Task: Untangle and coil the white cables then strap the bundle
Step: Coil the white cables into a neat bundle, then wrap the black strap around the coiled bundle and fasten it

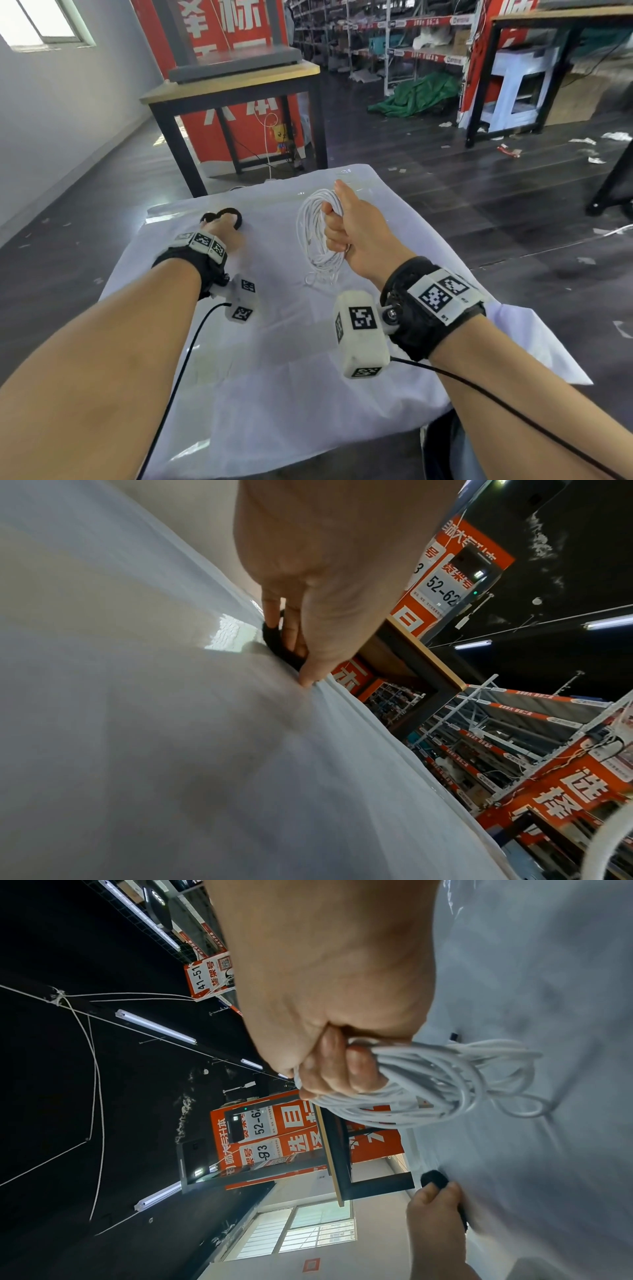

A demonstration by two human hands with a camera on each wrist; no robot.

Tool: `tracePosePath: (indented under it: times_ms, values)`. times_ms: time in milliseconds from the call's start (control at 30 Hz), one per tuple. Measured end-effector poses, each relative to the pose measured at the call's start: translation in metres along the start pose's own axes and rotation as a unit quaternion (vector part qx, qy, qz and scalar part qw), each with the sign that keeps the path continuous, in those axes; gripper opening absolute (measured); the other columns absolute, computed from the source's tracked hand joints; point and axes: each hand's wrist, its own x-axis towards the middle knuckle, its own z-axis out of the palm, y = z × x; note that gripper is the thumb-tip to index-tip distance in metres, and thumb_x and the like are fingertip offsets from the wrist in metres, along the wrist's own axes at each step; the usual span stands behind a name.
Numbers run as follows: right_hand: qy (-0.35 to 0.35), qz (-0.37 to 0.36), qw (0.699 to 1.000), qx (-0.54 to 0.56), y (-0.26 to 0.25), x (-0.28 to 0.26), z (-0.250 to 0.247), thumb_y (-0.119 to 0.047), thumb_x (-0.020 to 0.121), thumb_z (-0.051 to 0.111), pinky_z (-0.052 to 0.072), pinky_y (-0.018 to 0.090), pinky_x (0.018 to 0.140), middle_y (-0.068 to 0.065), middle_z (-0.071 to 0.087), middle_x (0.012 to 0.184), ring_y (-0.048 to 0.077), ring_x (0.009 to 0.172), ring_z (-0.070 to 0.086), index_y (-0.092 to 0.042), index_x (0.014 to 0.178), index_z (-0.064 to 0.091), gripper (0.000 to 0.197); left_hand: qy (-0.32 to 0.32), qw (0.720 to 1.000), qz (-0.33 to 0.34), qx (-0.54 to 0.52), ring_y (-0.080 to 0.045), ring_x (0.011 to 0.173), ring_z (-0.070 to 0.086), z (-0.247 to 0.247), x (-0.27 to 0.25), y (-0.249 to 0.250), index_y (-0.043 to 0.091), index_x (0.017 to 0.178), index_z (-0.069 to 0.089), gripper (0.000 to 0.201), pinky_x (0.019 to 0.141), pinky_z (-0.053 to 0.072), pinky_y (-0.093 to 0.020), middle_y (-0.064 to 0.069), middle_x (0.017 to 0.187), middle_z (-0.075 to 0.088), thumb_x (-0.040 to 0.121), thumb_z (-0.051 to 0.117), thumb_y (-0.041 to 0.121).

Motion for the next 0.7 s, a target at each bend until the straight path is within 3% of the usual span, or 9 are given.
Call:
tracePosePath:
  times_ms: [67,133,233,300,367,433,567,700]
  values:
    - [-0.006,0.000,1.000,-0.001,0.000,0.000,0.000,-0.040,0.102,0.032,0.018,0.020,0.037,-0.006,0.027,0.040,0.008,0.035,0.019,-0.013,0.067,0.047,0.047,0.028,0.999,0.021,0.013,-0.036,0.125,0.047,-0.001,-0.004,0.005,0.003,0.131,0.052,0.038,0.106,0.037,-0.040,-0.020,0.136,0.051,0.097,0.047,0.020]
    - [-0.015,-0.001,1.000,0.001,0.000,0.000,0.001,-0.039,0.102,0.032,0.017,0.020,0.037,-0.006,0.025,0.041,0.008,0.035,0.018,-0.012,0.067,0.047,0.047,0.041,0.999,0.020,-0.008,-0.036,0.118,0.052,0.002,-0.011,0.007,-0.002,0.120,0.060,0.033,0.099,0.042,-0.038,-0.021,0.127,0.058,0.096,0.048,0.018]
    - [-0.023,-0.004,1.000,0.002,0.000,-0.002,0.001,-0.039,0.102,0.033,0.017,0.020,0.037,-0.006,0.023,0.041,0.009,0.035,0.018,-0.012,0.067,0.047,0.046,0.059,0.989,0.001,-0.134,-0.035,0.107,0.056,0.005,-0.021,0.006,-0.001,0.115,0.062,0.032,0.086,0.044,-0.036,-0.020,0.115,0.061,0.090,0.058,0.018]
    - [-0.020,-0.007,1.000,0.002,-0.001,-0.005,0.000,-0.039,0.102,0.034,0.017,0.020,0.036,-0.006,0.024,0.040,0.009,0.034,0.018,-0.012,0.067,0.047,0.046,0.073,0.968,0.013,-0.241,-0.027,0.089,0.059,0.001,-0.031,0.010,0.001,0.107,0.065,0.025,0.072,0.044,-0.030,-0.014,0.097,0.065,0.088,0.062,0.018]
    - [-0.015,-0.012,1.000,0.000,-0.002,-0.007,-0.001,-0.040,0.102,0.034,0.017,0.020,0.036,-0.006,0.024,0.040,0.008,0.034,0.018,-0.011,0.067,0.048,0.047,0.073,0.925,0.030,-0.371,-0.013,0.067,0.062,-0.008,-0.051,0.017,0.003,0.101,0.064,0.016,0.060,0.046,-0.018,-0.005,0.080,0.067,0.091,0.060,0.014]
    - [-0.010,-0.018,1.000,-0.001,-0.002,-0.009,-0.001,-0.042,0.102,0.034,0.018,0.020,0.036,-0.006,0.025,0.041,0.008,0.035,0.019,-0.011,0.067,0.049,0.049,0.045,0.870,0.060,-0.487,-0.006,0.058,0.063,-0.021,-0.079,0.023,0.004,0.102,0.062,0.012,0.056,0.049,-0.012,-0.003,0.078,0.068,0.095,0.056,0.012]
    - [-0.004,-0.025,1.000,-0.009,-0.001,-0.016,0.000,-0.046,0.101,0.033,0.018,0.020,0.036,-0.006,0.025,0.042,0.009,0.035,0.019,-0.011,0.066,0.049,0.052,-0.017,0.778,0.088,-0.622,-0.012,0.058,0.060,-0.037,-0.128,0.027,0.009,0.104,0.065,0.017,0.063,0.054,-0.021,-0.004,0.082,0.073,0.100,0.050,0.015]
    - [-0.003,-0.024,1.000,-0.020,0.003,-0.027,0.004,-0.048,0.101,0.033,0.018,0.021,0.037,-0.006,0.025,0.042,0.009,0.035,0.019,-0.011,0.065,0.049,0.055,-0.046,0.718,0.083,-0.690,-0.013,0.049,0.051,-0.044,-0.156,0.030,0.009,0.114,0.062,0.021,0.062,0.055,-0.026,-0.006,0.088,0.075,0.101,0.046,0.013]
